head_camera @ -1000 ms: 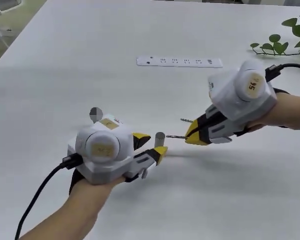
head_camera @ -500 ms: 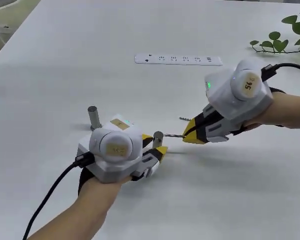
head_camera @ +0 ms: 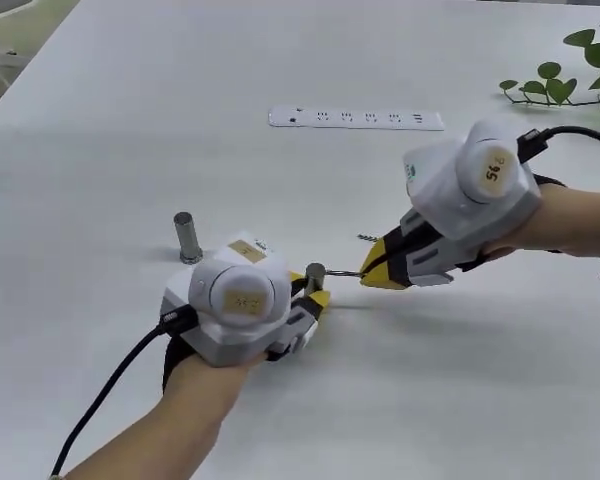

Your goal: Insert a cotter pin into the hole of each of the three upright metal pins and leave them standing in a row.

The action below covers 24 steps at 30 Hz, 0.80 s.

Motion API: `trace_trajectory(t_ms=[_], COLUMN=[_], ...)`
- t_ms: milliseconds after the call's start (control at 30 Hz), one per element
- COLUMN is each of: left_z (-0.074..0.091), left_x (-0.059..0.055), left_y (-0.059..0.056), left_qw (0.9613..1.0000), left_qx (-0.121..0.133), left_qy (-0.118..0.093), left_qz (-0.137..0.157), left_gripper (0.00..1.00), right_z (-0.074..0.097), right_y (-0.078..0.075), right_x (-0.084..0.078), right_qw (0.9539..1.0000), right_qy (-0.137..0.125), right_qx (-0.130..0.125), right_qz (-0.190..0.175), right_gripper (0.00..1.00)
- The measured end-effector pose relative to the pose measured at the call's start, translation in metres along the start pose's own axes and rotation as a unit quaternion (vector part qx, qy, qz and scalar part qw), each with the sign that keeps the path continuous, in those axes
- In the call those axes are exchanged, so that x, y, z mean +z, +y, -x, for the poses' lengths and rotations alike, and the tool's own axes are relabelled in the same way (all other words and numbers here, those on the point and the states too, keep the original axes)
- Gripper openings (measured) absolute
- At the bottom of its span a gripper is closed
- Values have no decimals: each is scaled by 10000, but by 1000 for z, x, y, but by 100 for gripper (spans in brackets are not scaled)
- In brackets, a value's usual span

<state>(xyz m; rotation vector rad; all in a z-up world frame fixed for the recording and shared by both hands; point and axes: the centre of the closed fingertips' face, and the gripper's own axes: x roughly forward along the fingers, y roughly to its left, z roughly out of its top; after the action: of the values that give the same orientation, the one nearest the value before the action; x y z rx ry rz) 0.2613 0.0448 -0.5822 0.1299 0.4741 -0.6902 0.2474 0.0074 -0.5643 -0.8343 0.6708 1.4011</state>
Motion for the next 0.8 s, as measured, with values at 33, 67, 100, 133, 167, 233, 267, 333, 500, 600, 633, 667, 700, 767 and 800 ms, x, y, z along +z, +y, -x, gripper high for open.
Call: trace_trajectory(t_ms=[33, 67, 100, 133, 167, 233, 267, 333, 500, 600, 633, 667, 700, 767, 800], left_z=[0, 0, 0, -1, -1, -1, -1, -1, -1, -2, -2, -2, -2, -2, -2], left_x=[0, 0, 0, 0, 0, 0, 0, 0, 0, -1, -1, -1, -1, -1, -1], left_y=[0, 0, 0, 0, 0, 0, 0, 0, 0, 0, 0, 0, -1, -1, -1], left_qw=[10000, 10000, 10000, 9999, 9999, 9999, 9999, 9999, 9998, 9997, 9997, 9996, 9996, 9995, 9995], left_qx=[-3, -7, -7, -10, -16, -41, -57, -74, -98, -149, -155, -172, -184, -212, -219], left_qy=[1, 0, 0, -2, -4, -11, -16, -24, -32, -33, -33, -33, -34, -39, -40], left_qz=[-14, -62, -96, -105, -111, -105, -96, -94, -153, -178, -179, -201, -215, -215, -216], left_gripper=[10, 10, 10, 10, 10, 10, 10, 10, 10, 10, 10, 10, 10, 10, 10], right_z=[0, -1, -2, -2, -2, -3, -3, -4, -3, -4, -4, -5, -5, -5, -6], right_y=[-1, -1, -1, -1, 0, -2, -3, -2, -1, -1, -1, -1, -1, 0, 0], right_x=[0, -1, 0, 0, 1, 0, 0, 0, 3, 4, 4, 5, 5, 6, 7], right_qw=[10000, 10000, 10000, 10000, 10000, 9999, 9999, 9998, 9993, 9992, 9992, 9992, 9991, 9992, 9993], right_qy=[5, 12, 10, 8, 5, 15, 31, 63, 69, 72, 76, 65, 58, 41, 25], right_qx=[4, 13, 19, 19, 22, 22, 24, 29, 59, 75, 75, 86, 97, 102, 109], right_qz=[6, 37, 48, 55, 67, 101, 118, 210, 356, 381, 379, 381, 405, 377, 363], right_gripper=[0, 0, 0, 0, 0, 0, 0, 0, 0, 0, 0, 0, 0, 0, 0])
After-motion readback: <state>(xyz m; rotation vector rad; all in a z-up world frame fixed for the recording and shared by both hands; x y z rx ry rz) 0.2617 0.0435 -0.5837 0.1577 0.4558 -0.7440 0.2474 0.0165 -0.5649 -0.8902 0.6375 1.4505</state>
